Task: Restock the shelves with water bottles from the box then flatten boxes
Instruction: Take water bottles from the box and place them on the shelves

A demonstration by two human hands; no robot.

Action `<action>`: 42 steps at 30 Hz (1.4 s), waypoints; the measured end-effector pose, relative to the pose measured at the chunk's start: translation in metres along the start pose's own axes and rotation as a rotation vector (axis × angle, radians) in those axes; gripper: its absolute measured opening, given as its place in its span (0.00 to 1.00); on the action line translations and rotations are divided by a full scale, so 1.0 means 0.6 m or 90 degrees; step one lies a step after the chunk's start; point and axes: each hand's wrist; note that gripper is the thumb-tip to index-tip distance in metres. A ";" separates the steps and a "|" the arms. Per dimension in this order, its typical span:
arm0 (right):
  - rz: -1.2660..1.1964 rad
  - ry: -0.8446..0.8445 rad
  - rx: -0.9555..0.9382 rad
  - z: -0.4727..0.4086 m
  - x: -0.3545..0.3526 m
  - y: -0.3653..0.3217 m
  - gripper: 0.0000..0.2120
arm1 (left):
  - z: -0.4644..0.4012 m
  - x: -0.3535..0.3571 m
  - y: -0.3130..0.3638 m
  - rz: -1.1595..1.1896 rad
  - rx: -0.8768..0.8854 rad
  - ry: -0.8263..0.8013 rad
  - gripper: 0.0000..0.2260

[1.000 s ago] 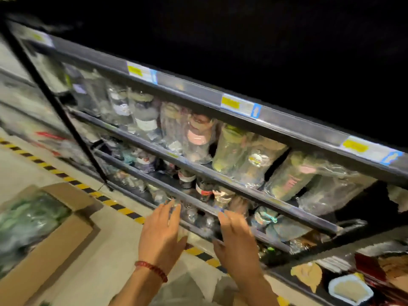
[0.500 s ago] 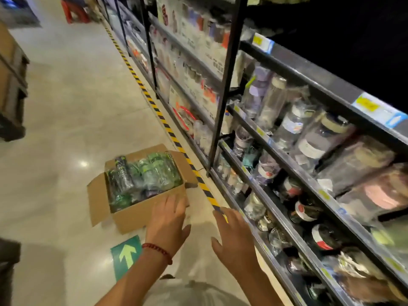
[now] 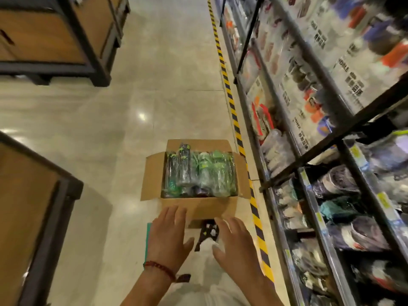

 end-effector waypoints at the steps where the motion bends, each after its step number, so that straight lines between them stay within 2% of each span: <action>1: -0.002 -0.016 -0.004 -0.025 0.005 0.005 0.35 | -0.020 0.009 -0.008 -0.005 -0.017 -0.013 0.35; 5: -0.022 -0.060 0.009 -0.138 0.026 0.052 0.36 | -0.134 0.041 -0.020 0.024 -0.077 -0.050 0.34; 10: -0.080 -0.149 0.039 -0.317 0.046 0.128 0.31 | -0.324 0.097 -0.018 0.059 -0.123 -0.092 0.35; 16: -0.140 -0.183 0.168 -0.506 0.153 0.234 0.27 | -0.508 0.208 -0.053 0.077 -0.256 -0.144 0.33; 21: -0.147 -0.306 0.291 -0.591 0.279 0.317 0.31 | -0.589 0.337 -0.111 0.056 -0.324 -0.218 0.39; 24: -0.123 -0.336 0.329 -0.617 0.356 0.348 0.36 | -0.624 0.413 -0.141 0.102 -0.388 -0.242 0.42; 29: -0.188 -0.357 0.422 -0.640 0.458 0.366 0.54 | -0.658 0.513 -0.183 0.212 -0.503 -0.231 0.50; 34: -0.347 -0.325 0.559 -0.658 0.527 0.364 0.60 | -0.671 0.575 -0.206 0.289 -0.573 -0.172 0.52; 38: -0.310 -0.238 0.591 -0.661 0.556 0.358 0.57 | -0.670 0.598 -0.217 0.323 -0.597 -0.111 0.51; 42: -0.301 -0.192 0.605 -0.663 0.563 0.356 0.50 | -0.676 0.607 -0.219 0.310 -0.640 -0.103 0.42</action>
Point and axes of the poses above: each hand's wrist, its own z-axis away from the middle knuckle, its own x-axis out of the palm, y = z × x, and after that the axes turned 5 degrees about y, right-handed
